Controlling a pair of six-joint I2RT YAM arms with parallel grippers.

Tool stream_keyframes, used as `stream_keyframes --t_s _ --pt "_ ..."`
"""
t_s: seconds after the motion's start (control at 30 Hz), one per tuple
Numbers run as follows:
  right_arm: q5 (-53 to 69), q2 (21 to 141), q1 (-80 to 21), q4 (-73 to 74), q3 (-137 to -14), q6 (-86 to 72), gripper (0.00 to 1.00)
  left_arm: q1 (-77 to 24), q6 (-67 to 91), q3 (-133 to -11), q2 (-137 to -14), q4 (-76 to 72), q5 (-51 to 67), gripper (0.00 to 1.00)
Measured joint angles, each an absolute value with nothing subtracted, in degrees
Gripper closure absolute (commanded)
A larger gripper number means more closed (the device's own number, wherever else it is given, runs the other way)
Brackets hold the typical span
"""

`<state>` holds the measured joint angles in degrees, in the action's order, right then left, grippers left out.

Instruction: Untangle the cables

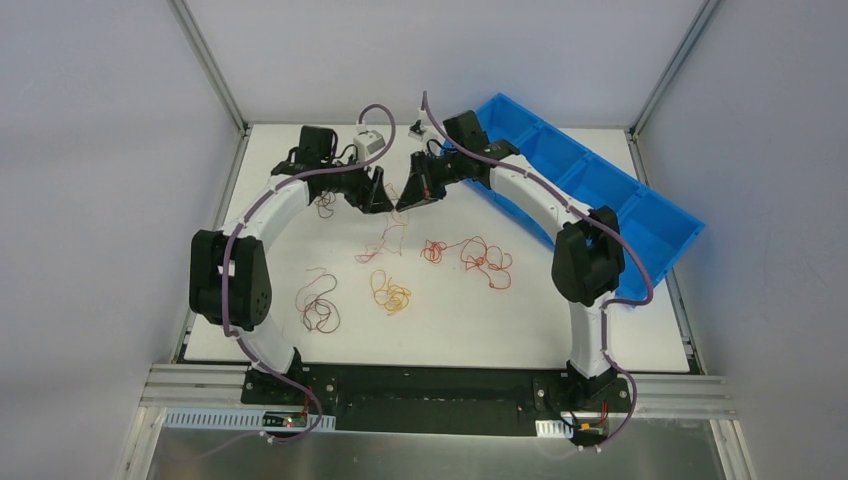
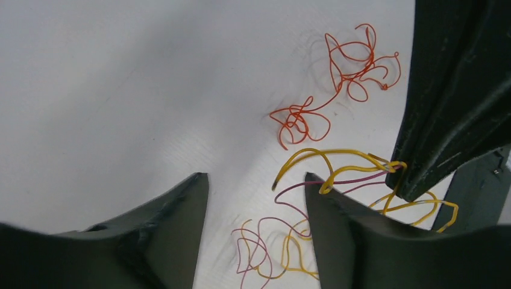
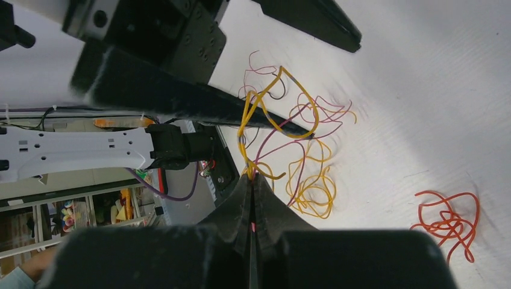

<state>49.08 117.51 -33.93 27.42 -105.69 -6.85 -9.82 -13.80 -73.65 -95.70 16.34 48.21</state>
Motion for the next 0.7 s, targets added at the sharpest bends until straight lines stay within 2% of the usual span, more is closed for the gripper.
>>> stream_keyframes --t_s 0.1,0.13,0.4,0.43,0.5,0.53,0.7 --pt "49.9 116.6 -33.4 26.6 -105.3 -7.2 1.0 -10.5 -14.3 -74.8 -96.4 17.4 48.1 0.98" --pt "50.1 116.4 -33.1 26.2 -105.1 -7.4 1.0 -10.5 -15.2 -75.2 -96.4 18.5 48.4 1.0" --pt "48.7 116.1 -28.8 25.6 -100.6 -6.0 0.95 -6.4 -12.7 -76.4 -92.5 22.3 53.8 1.0" --pt "48.1 116.1 -28.6 25.8 -99.7 -5.1 0.92 -5.7 -12.1 -77.2 -91.9 22.7 53.9 1.0" --pt "46.5 116.1 -28.2 26.9 -98.3 -2.7 0.78 -3.8 -10.5 -79.1 -90.8 23.3 53.6 1.0" --pt "45.7 116.1 -27.9 27.6 -97.8 -1.8 0.77 -3.0 -9.7 -80.2 -90.6 23.4 53.5 1.0" --pt "42.1 116.1 -26.2 31.1 -96.9 3.1 0.77 -1.0 -6.2 -86.8 -90.3 23.3 52.0 1.0"
